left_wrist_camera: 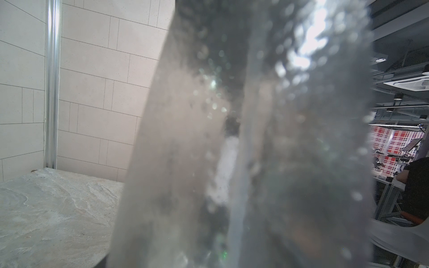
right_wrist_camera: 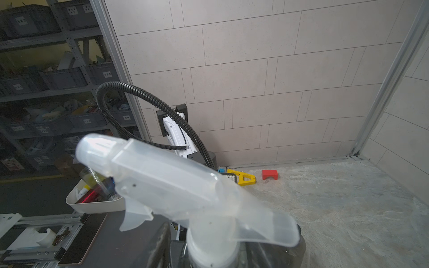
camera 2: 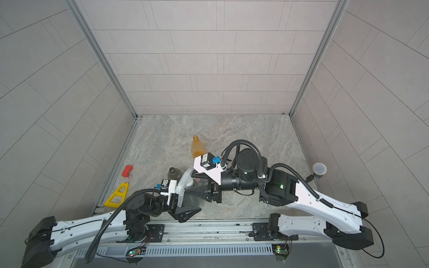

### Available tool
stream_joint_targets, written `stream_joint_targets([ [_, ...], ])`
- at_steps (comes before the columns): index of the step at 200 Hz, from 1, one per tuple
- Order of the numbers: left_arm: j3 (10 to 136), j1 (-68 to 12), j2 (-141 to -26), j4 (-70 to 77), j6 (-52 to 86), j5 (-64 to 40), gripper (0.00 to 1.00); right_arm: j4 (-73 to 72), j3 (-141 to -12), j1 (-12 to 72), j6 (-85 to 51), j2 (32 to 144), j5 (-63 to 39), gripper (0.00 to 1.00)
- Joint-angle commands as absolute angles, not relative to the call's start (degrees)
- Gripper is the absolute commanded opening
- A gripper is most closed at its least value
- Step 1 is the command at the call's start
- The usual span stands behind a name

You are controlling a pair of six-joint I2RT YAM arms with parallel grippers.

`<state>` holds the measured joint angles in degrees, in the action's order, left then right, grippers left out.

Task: Attach spray nozzles to spray bottles
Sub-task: Screw the spray nozzle on the spray bottle.

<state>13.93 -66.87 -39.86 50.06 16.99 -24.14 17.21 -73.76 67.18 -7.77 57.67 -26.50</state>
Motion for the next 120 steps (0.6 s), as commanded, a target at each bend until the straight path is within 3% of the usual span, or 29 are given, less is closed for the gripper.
stream_joint_targets([
  [1,16.1,-66.54,-39.09,52.03,16.65,-24.08,0.0,15.49,-73.57,67.06,-7.61,57.35,-26.19,0.49],
  [120,16.5,-66.53,-38.54,50.96,16.34,-22.82,0.0,14.85,-71.4,67.04,-7.95,56.91,-25.03,0.32],
])
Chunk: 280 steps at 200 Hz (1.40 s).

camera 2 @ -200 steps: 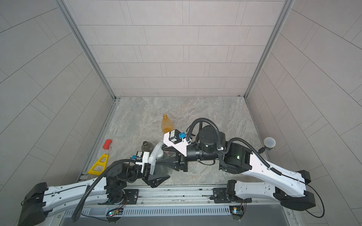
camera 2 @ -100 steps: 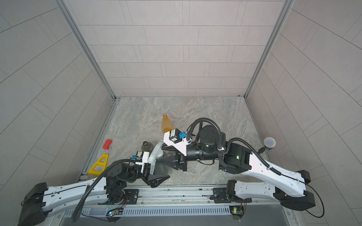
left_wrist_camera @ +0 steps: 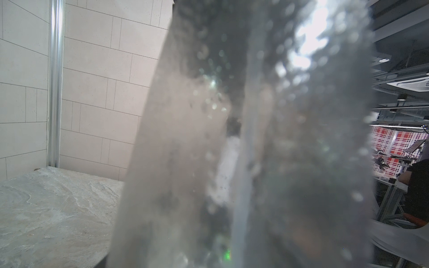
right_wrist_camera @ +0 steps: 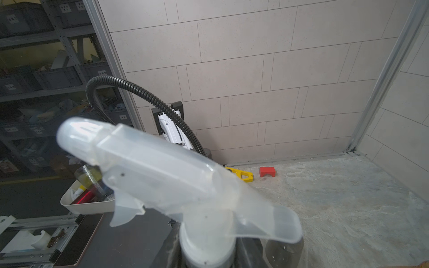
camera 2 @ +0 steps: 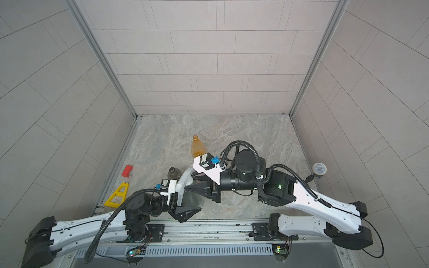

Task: Attach spray nozzles to spray bottles
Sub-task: Screw the spray nozzle on the spray bottle.

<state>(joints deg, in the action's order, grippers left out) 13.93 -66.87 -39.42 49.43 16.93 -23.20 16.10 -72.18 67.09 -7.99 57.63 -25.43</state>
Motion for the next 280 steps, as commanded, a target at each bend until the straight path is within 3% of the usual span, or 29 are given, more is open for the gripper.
stream_joint_targets([
  [1,16.51,-66.53,-38.52,50.92,16.34,-22.79,0.0,14.85,-71.38,67.05,-7.93,56.89,-25.0,0.32],
  [67,18.57,-66.49,-35.45,45.61,12.77,-15.29,0.0,16.62,-68.93,69.06,-11.76,56.72,-17.38,0.29],
  [166,21.09,-66.49,-35.46,44.96,6.33,-7.66,0.0,18.38,-67.02,83.61,-22.81,59.02,15.41,0.34],
  [188,21.1,-66.53,-34.99,44.32,7.22,-8.87,0.0,18.81,-67.71,83.79,-20.37,58.35,14.96,0.36],
  [248,21.18,-66.53,-33.15,42.45,9.45,-11.59,0.0,24.12,-70.23,83.37,-14.4,52.37,6.76,0.63],
  [280,21.12,-66.53,-32.09,41.92,11.25,-13.12,0.0,27.84,-72.19,80.45,-10.61,48.57,1.25,0.69],
])
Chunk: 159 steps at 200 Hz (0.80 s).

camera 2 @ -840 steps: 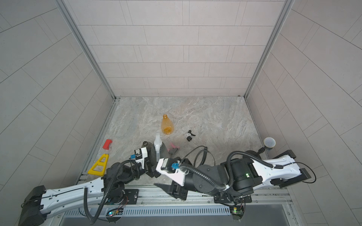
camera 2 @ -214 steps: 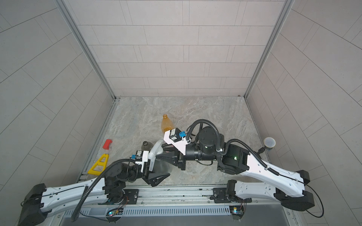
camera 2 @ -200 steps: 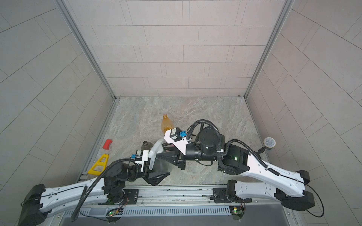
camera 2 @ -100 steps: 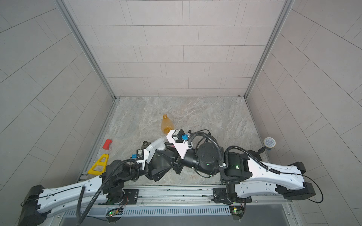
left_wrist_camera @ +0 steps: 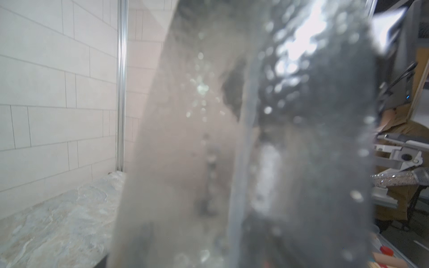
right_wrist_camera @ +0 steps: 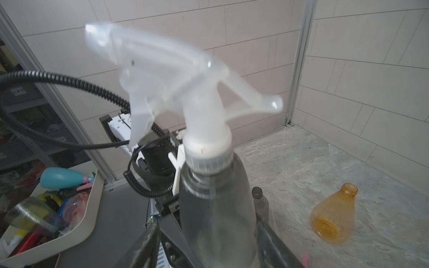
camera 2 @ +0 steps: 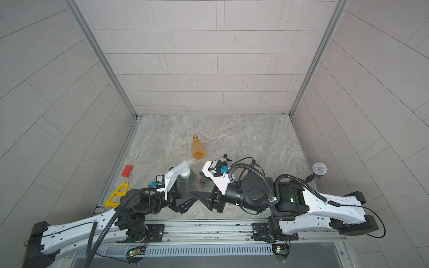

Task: Attach spray nozzles to spray bottles
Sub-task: Screw the spray nozzle on the spray bottle.

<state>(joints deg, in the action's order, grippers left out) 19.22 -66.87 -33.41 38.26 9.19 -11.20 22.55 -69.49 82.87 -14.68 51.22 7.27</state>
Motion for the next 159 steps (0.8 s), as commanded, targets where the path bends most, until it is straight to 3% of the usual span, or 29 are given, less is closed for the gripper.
stream_joint_targets([
  [1,21.1,-66.53,-32.09,41.92,11.34,-13.19,0.0,27.94,-72.26,80.17,-10.49,48.5,0.84,0.69],
  [34,21.61,-66.53,-32.24,40.72,13.59,-18.07,0.0,27.89,-76.28,69.12,-6.09,49.38,-18.89,0.7],
  [73,22.65,-66.53,-33.21,39.82,15.77,-22.28,0.0,27.22,-82.34,63.2,-2.83,55.57,-30.98,0.71],
  [159,22.93,-66.53,-35.32,40.6,17.62,-28.52,0.0,23.67,-86.81,61.35,-3.04,62.65,-41.78,0.68],
])
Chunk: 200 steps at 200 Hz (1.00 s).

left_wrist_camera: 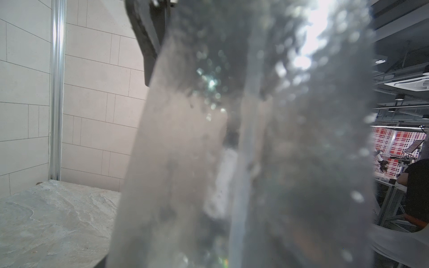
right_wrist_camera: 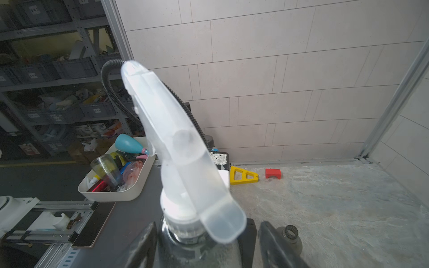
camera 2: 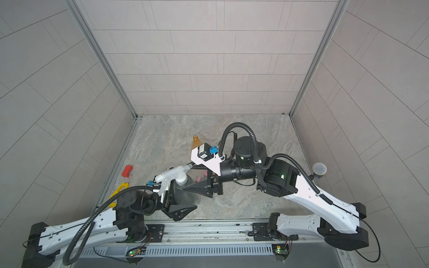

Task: Attach spray nozzles to spray bottles
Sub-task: Screw the spray nozzle on the spray bottle.

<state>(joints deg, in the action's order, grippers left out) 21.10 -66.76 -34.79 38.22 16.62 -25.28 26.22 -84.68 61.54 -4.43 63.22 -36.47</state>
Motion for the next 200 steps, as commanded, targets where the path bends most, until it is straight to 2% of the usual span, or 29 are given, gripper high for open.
stream_joint_targets([
  [1,22.94,-66.53,-35.37,40.6,17.64,-28.54,0.0,23.61,-86.82,61.35,-3.02,62.7,-41.9,0.68],
  [76,22.65,-66.52,-35.68,40.52,17.47,-27.51,0.0,22.14,-87.41,61.35,-3.39,64.05,-45.0,0.58],
  [153,22.62,-66.53,-35.82,40.25,16.87,-26.12,0.0,22.15,-86.27,61.35,-3.44,63.82,-44.08,0.35],
  [200,23.17,-66.53,-35.2,38.96,16.04,-23.53,0.0,22.47,-85.07,61.35,-3.43,63.48,-42.55,0.27],
])
